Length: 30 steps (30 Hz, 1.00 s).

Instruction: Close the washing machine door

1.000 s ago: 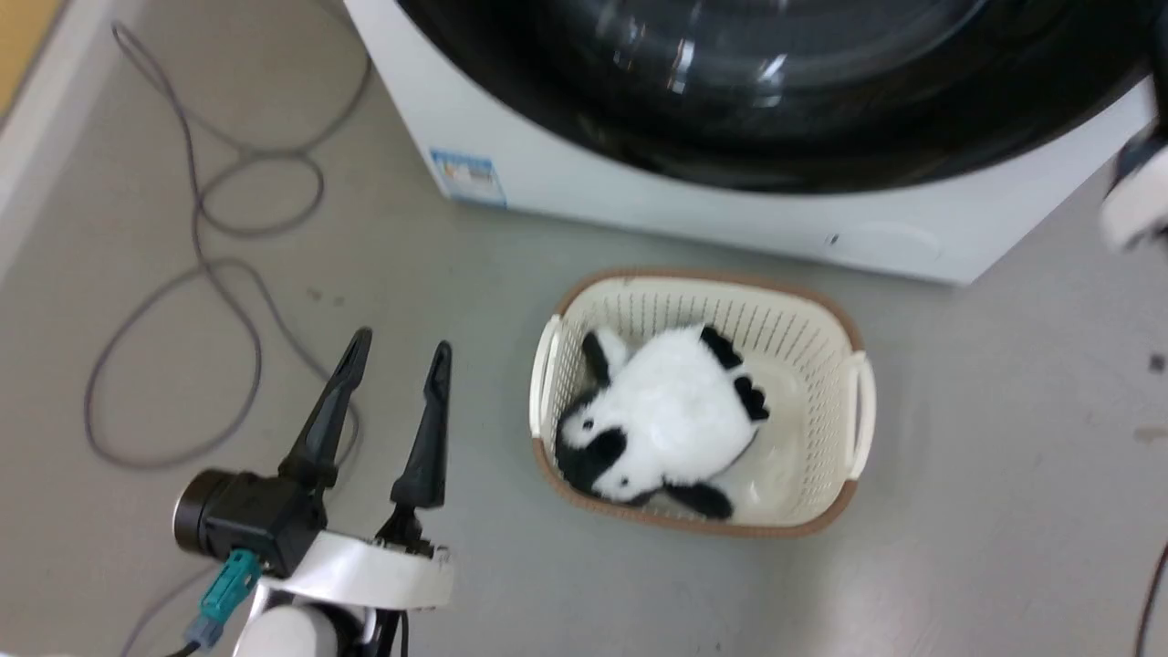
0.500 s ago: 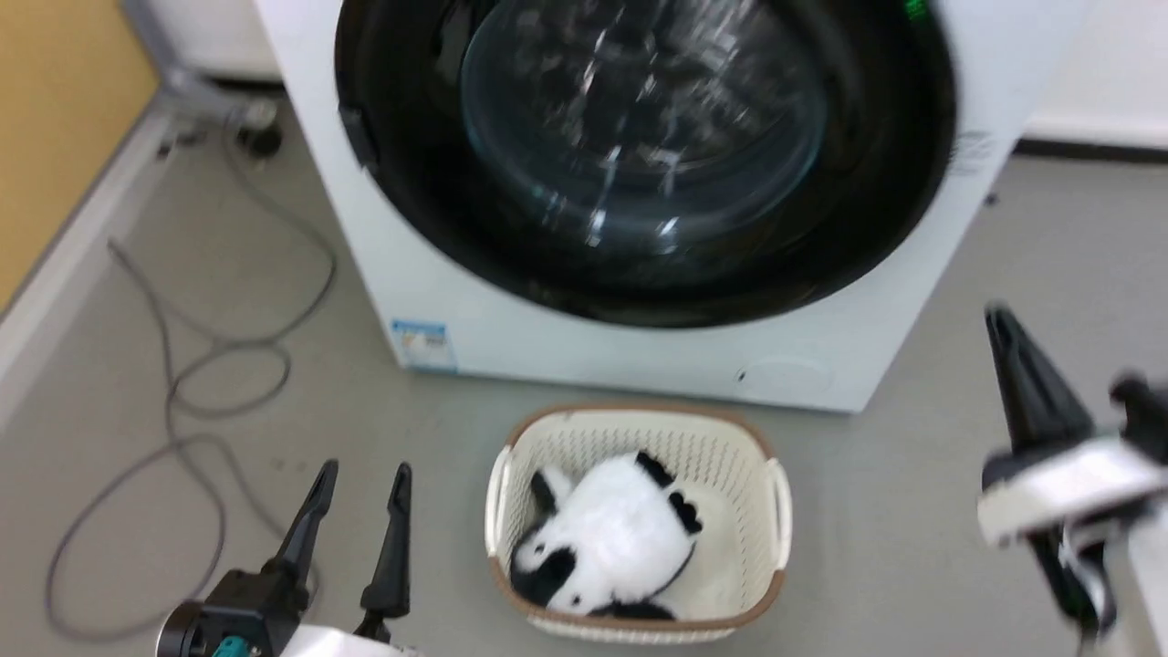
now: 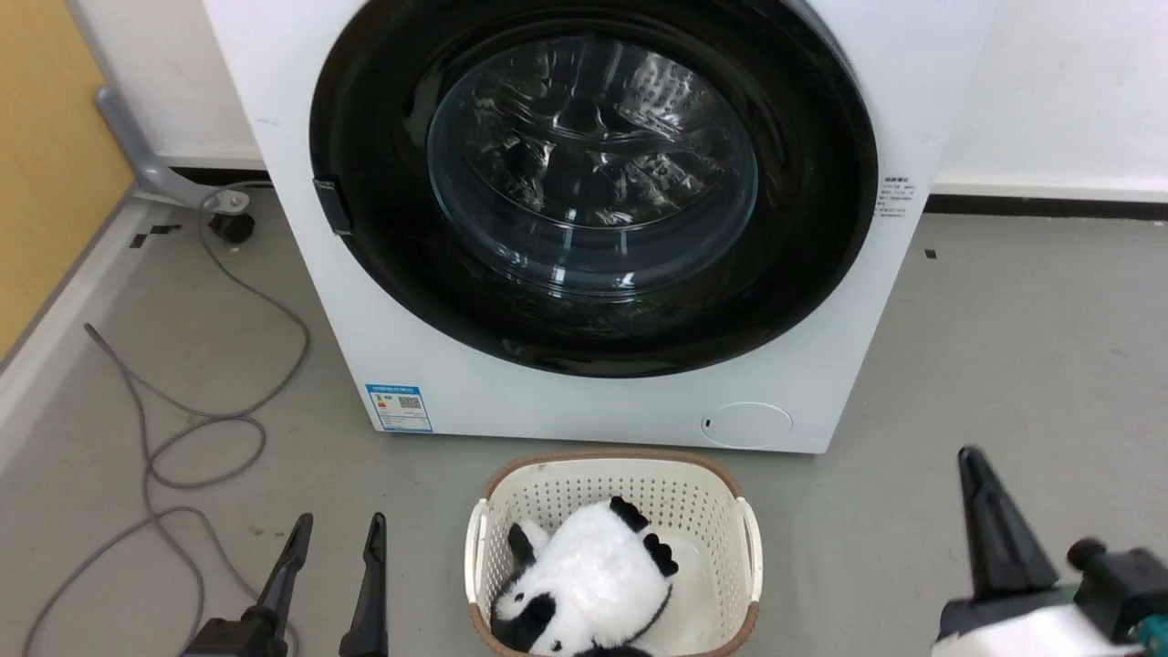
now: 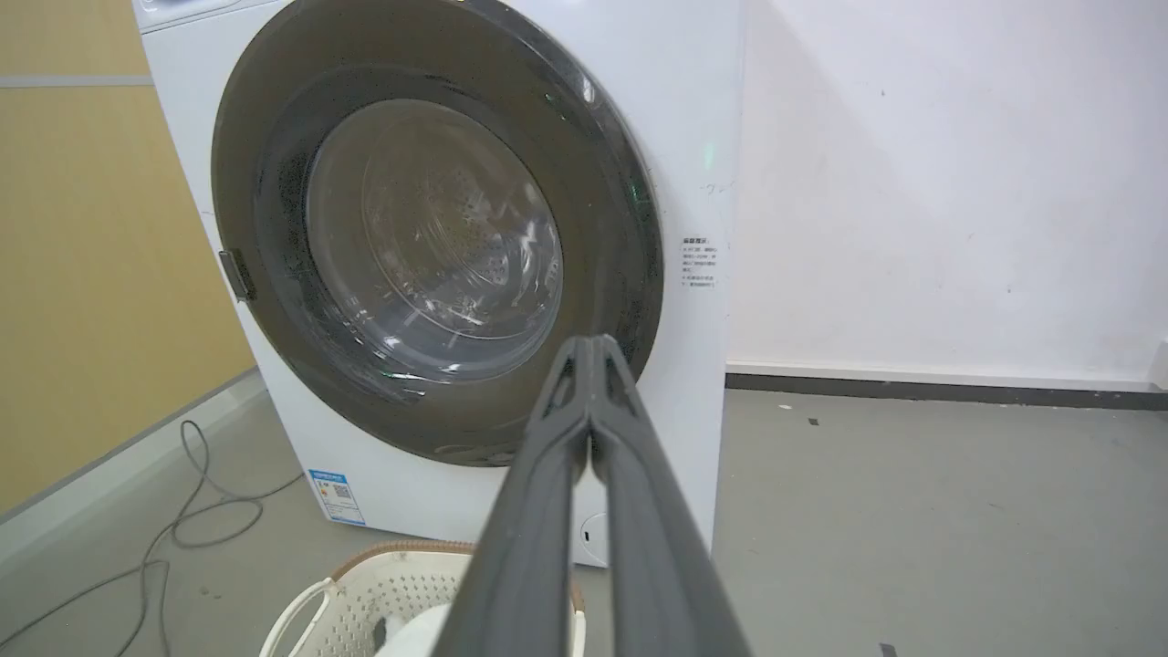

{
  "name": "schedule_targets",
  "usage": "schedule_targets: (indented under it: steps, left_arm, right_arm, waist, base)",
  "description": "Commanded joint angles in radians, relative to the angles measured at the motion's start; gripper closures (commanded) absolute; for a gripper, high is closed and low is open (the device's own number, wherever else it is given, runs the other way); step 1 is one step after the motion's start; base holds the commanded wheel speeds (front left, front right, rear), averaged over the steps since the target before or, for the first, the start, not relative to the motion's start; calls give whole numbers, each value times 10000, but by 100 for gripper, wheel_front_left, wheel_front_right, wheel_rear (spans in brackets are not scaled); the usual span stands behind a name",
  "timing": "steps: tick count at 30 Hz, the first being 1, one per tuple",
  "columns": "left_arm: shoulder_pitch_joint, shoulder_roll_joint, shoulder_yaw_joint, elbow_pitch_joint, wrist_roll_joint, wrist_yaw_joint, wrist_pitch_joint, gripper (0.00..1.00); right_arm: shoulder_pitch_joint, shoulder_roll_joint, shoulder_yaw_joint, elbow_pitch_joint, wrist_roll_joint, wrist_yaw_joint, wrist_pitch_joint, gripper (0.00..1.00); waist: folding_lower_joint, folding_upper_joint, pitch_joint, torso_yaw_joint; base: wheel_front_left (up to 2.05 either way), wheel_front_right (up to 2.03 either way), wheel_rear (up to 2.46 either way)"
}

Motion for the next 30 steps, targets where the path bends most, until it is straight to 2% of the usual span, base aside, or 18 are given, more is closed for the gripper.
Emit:
schedule_targets:
  steps: [1, 2, 8, 17, 18, 30]
  left_arm:
    - [137, -2, 10, -19, 45, -42, -53, 0]
    - [167, -4, -6, -18, 48, -42, -53, 0]
    - [223, -15, -109, -57, 102, -43, -53, 0]
    - [158, -17, -124, -149, 146, -43, -53, 0]
    - [151, -2, -142, -113, 109, 2, 5, 100]
    - [42, -15, -149, -115, 201, 91, 182, 100]
  right_arm:
    - [270, 112, 22, -124, -84, -7, -42, 67]
    - [382, 176, 6, -208, -72, -7, -42, 0]
    - [794, 370, -57, -624, -354, -7, -43, 0]
    - [899, 456, -6, -596, -408, -7, -43, 0]
    - [779, 399, -7, -594, -347, 0, 3, 100]
    - [699, 403, 12, -591, -430, -1, 181, 100]
  waist:
    - [2, 0, -42, 38]
    - [2, 0, -62, 55]
    - [2, 0, -119, 159]
    - [2, 0, -103, 220]
    - [2, 0, -103, 222]
    - [2, 0, -85, 221]
  base:
    - [0, 0, 0]
    - [0, 0, 0]
    - [0, 0, 0]
    - [0, 0, 0]
    - [0, 0, 0]
    - [0, 0, 0]
